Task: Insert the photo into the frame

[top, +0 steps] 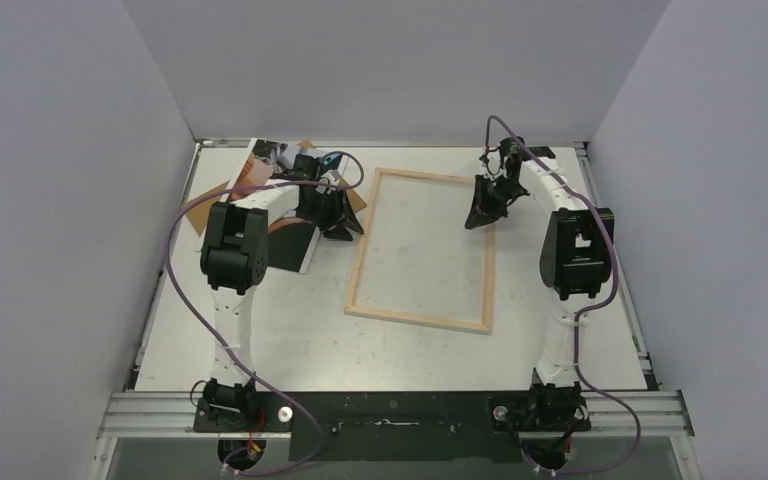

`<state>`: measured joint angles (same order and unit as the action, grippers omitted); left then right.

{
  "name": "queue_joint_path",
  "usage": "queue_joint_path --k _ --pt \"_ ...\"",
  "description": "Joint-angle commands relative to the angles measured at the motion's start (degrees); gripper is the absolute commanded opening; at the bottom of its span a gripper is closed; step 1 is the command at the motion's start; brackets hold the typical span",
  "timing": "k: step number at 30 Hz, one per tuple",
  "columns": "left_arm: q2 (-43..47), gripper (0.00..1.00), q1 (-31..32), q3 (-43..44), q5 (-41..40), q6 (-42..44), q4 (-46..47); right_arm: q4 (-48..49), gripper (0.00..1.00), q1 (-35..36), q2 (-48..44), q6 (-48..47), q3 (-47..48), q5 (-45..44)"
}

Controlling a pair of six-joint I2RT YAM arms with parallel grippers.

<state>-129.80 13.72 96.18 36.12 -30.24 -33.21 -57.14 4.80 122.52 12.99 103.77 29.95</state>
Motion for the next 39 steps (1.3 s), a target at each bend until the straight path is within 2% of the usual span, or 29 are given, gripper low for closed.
queue_joint_path --k 1,11,25,31,36,39 --pt "-1.41 0.39 0.52 2.23 -0.68 0.51 0.15 0.72 0.0 -0.61 -2.63 -1.42 2.6 -1.83" --pt "-1.7 0.38 1.05 2.5 -2.31 1.06 -0.92 0.5 0.0 -0.9 -1.97 -1.71 3.3 -1.83" --pt "-2.13 0.38 1.49 2.52 -2.33 1.22 -1.24 6.13 0.0 -0.04 -2.51 5.25 -1.07 6.63" --pt "-2.22 0.38 1.58 2.18 -2.87 1.09 -1.24 6.98 0.11 -0.13 -3.14 7.31 -2.0 9.54" --pt "-1.96 0.36 1.59 1.35 -3.39 0.81 -0.83 12.23 0.23 -0.1 -6.1 9.84 -7.25 13.42" --pt "-1.65 0.35 1.58 1.03 -3.57 0.51 -0.46 16.33 0.27 -0.07 -8.26 11.81 -10.95 14.75"
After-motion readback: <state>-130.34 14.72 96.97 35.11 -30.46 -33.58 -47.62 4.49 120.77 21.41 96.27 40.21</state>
